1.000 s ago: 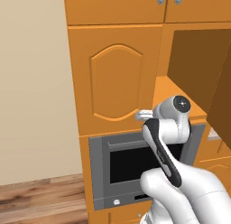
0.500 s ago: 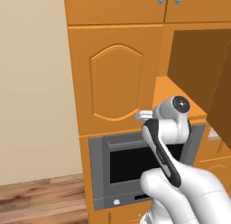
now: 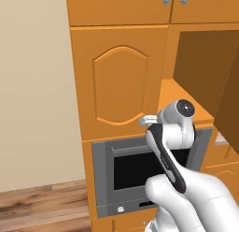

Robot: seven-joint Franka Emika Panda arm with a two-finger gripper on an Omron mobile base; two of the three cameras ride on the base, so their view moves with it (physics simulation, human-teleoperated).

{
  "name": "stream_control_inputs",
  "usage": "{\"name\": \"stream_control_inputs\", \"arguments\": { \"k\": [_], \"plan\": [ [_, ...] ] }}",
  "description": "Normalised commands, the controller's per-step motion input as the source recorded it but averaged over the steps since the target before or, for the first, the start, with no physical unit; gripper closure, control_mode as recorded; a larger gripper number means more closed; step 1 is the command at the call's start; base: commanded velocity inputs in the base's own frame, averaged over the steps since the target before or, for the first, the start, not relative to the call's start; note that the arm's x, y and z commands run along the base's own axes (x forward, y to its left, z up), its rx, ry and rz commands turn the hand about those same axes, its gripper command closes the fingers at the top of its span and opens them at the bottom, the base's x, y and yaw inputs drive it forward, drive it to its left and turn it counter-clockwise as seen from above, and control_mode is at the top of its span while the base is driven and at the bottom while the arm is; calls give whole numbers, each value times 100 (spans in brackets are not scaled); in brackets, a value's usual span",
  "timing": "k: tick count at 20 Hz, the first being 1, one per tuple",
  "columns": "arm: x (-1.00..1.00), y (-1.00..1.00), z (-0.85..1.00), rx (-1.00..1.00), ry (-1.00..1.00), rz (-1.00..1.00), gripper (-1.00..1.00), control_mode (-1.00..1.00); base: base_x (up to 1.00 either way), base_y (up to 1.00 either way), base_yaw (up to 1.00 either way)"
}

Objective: Open the cabinet. Pick the sponge and place it next to the sink. Then close the cabinet.

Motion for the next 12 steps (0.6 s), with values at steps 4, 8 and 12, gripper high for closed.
{"name": "stream_control_inputs", "arguments": {
  "k": [4,8,12],
  "plan": [
    [14,0,-3,0,0,0,-100,-100,0,0,0],
    [13,0,-29,-1,0,0,-100,-100,0,0,0],
    [15,0,-33,0,0,0,-100,-100,0,0,0]
  ]
}}
